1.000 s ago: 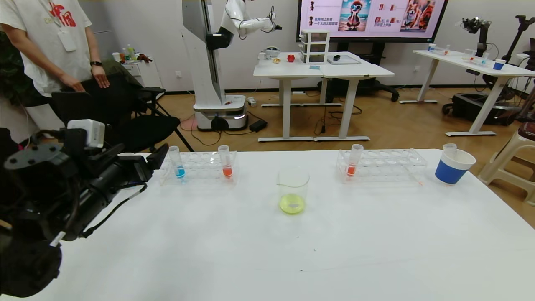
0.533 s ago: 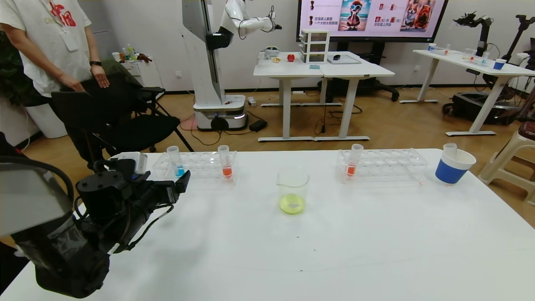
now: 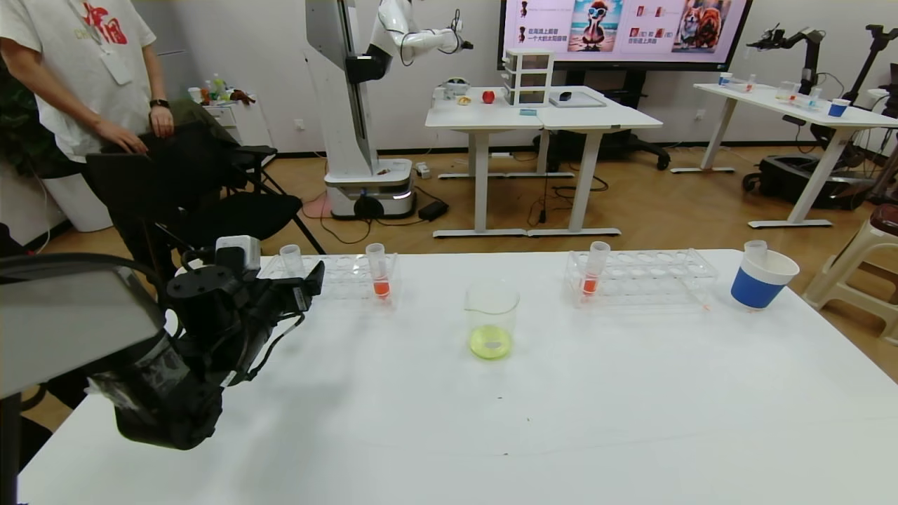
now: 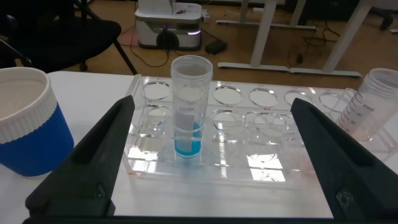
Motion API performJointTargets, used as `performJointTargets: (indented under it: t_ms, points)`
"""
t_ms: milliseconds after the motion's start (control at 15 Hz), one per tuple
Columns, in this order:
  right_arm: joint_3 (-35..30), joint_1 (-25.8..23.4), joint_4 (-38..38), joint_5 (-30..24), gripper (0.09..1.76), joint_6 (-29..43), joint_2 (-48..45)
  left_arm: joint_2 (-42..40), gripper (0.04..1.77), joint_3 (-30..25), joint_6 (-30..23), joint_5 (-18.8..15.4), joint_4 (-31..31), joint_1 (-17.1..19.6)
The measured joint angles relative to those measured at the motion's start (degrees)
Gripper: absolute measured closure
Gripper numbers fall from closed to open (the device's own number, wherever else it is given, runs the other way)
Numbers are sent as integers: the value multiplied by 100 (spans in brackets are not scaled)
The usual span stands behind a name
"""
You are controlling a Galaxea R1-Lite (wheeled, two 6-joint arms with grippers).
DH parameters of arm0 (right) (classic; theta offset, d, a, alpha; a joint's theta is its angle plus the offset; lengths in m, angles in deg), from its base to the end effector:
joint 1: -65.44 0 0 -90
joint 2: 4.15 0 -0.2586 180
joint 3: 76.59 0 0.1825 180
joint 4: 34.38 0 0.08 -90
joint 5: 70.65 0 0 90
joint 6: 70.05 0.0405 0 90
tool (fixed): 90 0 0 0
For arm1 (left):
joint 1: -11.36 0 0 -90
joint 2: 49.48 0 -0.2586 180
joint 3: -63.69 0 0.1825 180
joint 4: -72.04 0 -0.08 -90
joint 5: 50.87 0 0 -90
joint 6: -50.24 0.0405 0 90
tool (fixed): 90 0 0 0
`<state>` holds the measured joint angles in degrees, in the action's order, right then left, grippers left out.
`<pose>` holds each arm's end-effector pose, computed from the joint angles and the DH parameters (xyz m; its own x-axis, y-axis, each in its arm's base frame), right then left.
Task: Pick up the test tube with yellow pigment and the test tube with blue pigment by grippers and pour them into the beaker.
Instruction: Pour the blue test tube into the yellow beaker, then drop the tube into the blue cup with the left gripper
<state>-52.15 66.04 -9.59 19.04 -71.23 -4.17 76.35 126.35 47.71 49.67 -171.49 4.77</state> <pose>0.0280 0.0005 0.0748 0.9999 0.0159 -0.0058 -0.0160 0.9997 -0.0206 0.3521 -0.0332 0.0476 0.9976 0.0689 0.0062 -0.0685 0.9966 -0.0453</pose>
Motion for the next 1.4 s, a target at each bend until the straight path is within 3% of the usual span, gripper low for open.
performJointTargets:
  t_ms: [333, 800, 867, 933, 1067, 1133, 1267, 1400]
  points:
    - [0, 0, 2, 0, 11, 0, 0, 642, 6, 989, 35, 48, 210, 44]
    - [0, 0, 2, -2, 11, 0, 0, 866, 8, 1265, 41, 45, 199, 118]
    - [0, 0, 0, -2, 11, 0, 0, 864, 22, 1273, 38, 45, 194, 121]
    - [0, 0, 0, -2, 11, 0, 0, 857, 52, 1275, 35, 45, 185, 121]
    - [0, 0, 5, 0, 11, 2, 0, 844, 135, 1306, 38, 67, 177, 140]
    - [0, 0, -2, 0, 11, 0, 0, 840, 149, 1328, 38, 72, 174, 122]
    - [0, 4, 0, 0, 11, 2, 0, 840, 130, 1353, 35, 65, 174, 116]
    - [0, 0, -2, -2, 11, 0, 0, 824, 130, 1353, 35, 61, 174, 107]
